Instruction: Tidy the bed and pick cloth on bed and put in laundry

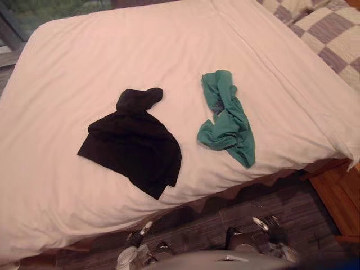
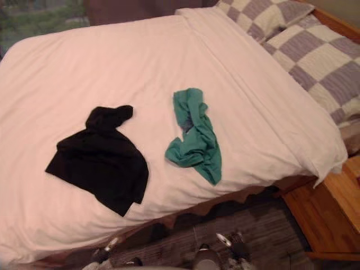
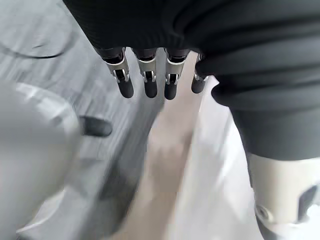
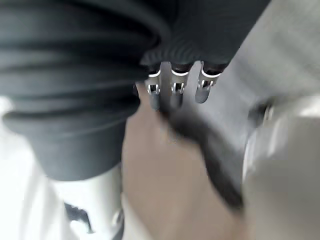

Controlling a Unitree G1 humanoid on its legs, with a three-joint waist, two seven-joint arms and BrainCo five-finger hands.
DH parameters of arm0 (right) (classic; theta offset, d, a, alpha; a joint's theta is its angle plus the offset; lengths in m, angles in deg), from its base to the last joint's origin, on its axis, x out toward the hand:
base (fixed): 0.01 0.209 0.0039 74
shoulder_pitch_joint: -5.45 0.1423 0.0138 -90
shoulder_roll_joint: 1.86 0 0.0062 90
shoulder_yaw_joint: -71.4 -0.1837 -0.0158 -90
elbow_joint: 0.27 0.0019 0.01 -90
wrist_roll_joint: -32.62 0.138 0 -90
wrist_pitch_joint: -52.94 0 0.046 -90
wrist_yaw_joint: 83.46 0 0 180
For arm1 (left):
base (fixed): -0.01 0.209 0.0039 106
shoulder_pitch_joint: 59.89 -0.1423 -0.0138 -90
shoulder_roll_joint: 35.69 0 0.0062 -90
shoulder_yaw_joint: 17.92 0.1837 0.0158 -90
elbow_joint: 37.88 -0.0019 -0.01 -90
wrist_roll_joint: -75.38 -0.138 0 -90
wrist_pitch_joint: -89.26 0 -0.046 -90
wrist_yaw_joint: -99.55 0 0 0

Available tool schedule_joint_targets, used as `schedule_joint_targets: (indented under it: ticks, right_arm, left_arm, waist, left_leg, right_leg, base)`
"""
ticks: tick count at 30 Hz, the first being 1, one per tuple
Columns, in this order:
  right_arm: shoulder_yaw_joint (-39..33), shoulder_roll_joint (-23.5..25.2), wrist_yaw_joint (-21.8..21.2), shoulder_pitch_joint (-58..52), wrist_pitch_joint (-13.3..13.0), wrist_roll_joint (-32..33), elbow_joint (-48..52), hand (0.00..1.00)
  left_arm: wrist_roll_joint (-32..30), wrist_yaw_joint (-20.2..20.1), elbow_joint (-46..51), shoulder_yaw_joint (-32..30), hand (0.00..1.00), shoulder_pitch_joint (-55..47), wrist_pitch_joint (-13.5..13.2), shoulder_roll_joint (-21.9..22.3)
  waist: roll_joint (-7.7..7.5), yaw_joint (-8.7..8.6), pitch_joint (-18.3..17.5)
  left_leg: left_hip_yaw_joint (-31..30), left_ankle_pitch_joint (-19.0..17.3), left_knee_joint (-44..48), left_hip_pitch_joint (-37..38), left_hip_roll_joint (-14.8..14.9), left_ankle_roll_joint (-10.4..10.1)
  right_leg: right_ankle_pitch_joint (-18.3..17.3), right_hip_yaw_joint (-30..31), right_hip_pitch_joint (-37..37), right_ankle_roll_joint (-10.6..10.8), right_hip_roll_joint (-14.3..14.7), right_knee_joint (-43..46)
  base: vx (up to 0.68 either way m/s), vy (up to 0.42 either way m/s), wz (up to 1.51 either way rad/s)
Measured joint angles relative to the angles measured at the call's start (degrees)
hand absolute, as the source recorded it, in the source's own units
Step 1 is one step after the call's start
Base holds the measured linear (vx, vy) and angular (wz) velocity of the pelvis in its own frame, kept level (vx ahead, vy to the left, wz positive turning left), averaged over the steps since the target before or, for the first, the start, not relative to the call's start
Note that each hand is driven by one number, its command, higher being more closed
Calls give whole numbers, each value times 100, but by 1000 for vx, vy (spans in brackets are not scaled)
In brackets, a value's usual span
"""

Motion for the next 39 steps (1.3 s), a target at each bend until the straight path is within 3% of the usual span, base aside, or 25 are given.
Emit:
schedule_joint_targets:
  ticks: [1,4,8,9,10,11,12,16,19,20,22,23,26,28,30,33,39]
  right_arm:
    - [-98,-12,43,-32,-5,0,-2,0]
    - [-1001,-208,396,-176,-18,7,-124,0]
    - [-2525,-704,660,-181,-62,396,-343,0]
    - [-3450,-1083,694,-186,-63,451,-365,0]
    - [-3700,-1279,680,-191,-82,469,-357,0]
    - [-3789,-1433,660,-212,-115,512,-317,0]
    - [-3912,-1594,632,-197,-134,545,-95,0]
    - [-4147,-2136,287,-209,-261,422,1284,0]
    - [-4098,-2670,-130,-176,-299,421,2316,0]
    - [-3872,-2902,-192,-112,-236,404,2653,0]
    - [-3575,-3140,-222,36,-79,346,3063,0]
    - [-3319,-3264,-276,177,-17,333,3314,0]
    - [-2402,-3601,-451,603,-20,385,3386,0]
    - [-1600,-3526,-514,938,-95,335,3480,0]
    - [-1235,-3314,-513,979,-98,193,3726,0]
    - [-732,-2943,-483,1010,-77,-195,4179,0]
    - [50,-2500,-452,1166,76,-368,4641,0]
  left_arm:
    - [122,30,-1,-139,0,-1,9,-15]
    - [1043,359,-3,-1405,0,-92,96,-178]
    - [1964,484,-243,-3570,0,-500,34,-484]
    - [1462,52,-97,-4214,0,-759,-227,-640]
    - [896,-117,351,-4088,0,-818,-588,-638]
    - [584,-161,783,-3970,0,-827,-883,-655]
    - [305,-177,1398,-3923,0,-773,-1136,-706]
    - [100,-104,2988,-3997,0,-454,-1604,-1313]
    - [38,-264,3601,-4163,0,-34,-1751,-2287]
    - [-208,-255,3605,-4049,0,155,-1921,-2652]
    - [-1879,557,3844,-3800,0,310,-2218,-2883]
    - [-2588,857,4271,-3566,0,367,-2244,-3000]
    - [-2755,831,4161,-2929,0,705,-1551,-3508]
    - [-2981,747,3812,-2499,0,933,-1044,-3511]
    - [-3181,557,3720,-2213,0,936,-809,-3363]
    - [-3458,212,3347,-1648,0,922,-581,-3082]
    - [-3791,-117,2110,-840,0,1064,-540,-2913]
  waist:
    - [-4,6,-6]
    - [-35,24,-70]
    - [-49,26,-205]
    - [-85,46,-401]
    - [14,98,-433]
    - [-51,103,-474]
    - [4,105,-562]
    - [15,96,-703]
    - [24,88,-738]
    - [37,67,-737]
    - [45,42,-748]
    - [11,29,-738]
    - [-10,12,-726]
    - [-2,12,-722]
    - [7,26,-716]
    - [-4,1,-696]
    - [-53,-140,-590]
  left_leg:
    - [1,11,-25,20,-5,-2]
    - [-20,119,-200,58,-37,16]
    - [-45,165,-369,228,-70,37]
    - [-47,140,-445,236,-94,46]
    - [-100,119,-470,218,-106,27]
    - [-176,104,-509,159,-118,29]
    - [-220,129,-517,85,-120,36]
    - [-231,165,-507,32,-127,68]
    - [-254,185,-492,31,-140,53]
    - [-264,187,-496,31,-151,55]
    - [-296,187,-488,38,-160,55]
    - [-312,186,-494,28,-161,56]
    - [-294,188,-493,59,-161,58]
    - [-242,188,-486,90,-167,58]
    - [-184,187,-485,137,-169,58]
    - [-136,151,-379,155,-171,119]
    - [154,124,-297,251,-94,113]
  right_leg:
    - [5,0,9,-3,0,-8]
    - [113,-20,69,2,17,-169]
    - [244,-132,390,55,29,-510]
    - [311,-179,465,70,27,-674]
    - [331,-246,505,85,12,-741]
    - [325,-323,497,94,1,-786]
    - [325,-377,481,94,-3,-807]
    - [350,-384,445,59,7,-847]
    - [357,-375,441,74,9,-842]
    - [356,-375,441,71,7,-844]
    - [352,-384,465,63,-2,-850]
    - [351,-396,474,61,-1,-881]
    - [350,-375,473,61,8,-899]
    - [351,-305,465,60,9,-899]
    - [351,-259,474,60,14,-900]
    - [351,-6,453,59,12,-900]
    - [371,337,385,31,110,-883]
  base:
    - [-30,17,1]
    - [-44,14,5]
    - [-27,22,12]
    - [-11,37,19]
    - [-28,24,28]
    - [-20,1,34]
    - [-12,-3,27]
    - [58,0,3]
    - [89,1,-2]
    - [129,2,0]
    - [67,4,5]
    - [45,2,6]
    - [27,1,-1]
    - [41,6,-10]
    - [28,1,-13]
    - [20,3,-21]
    - [-34,-17,-28]
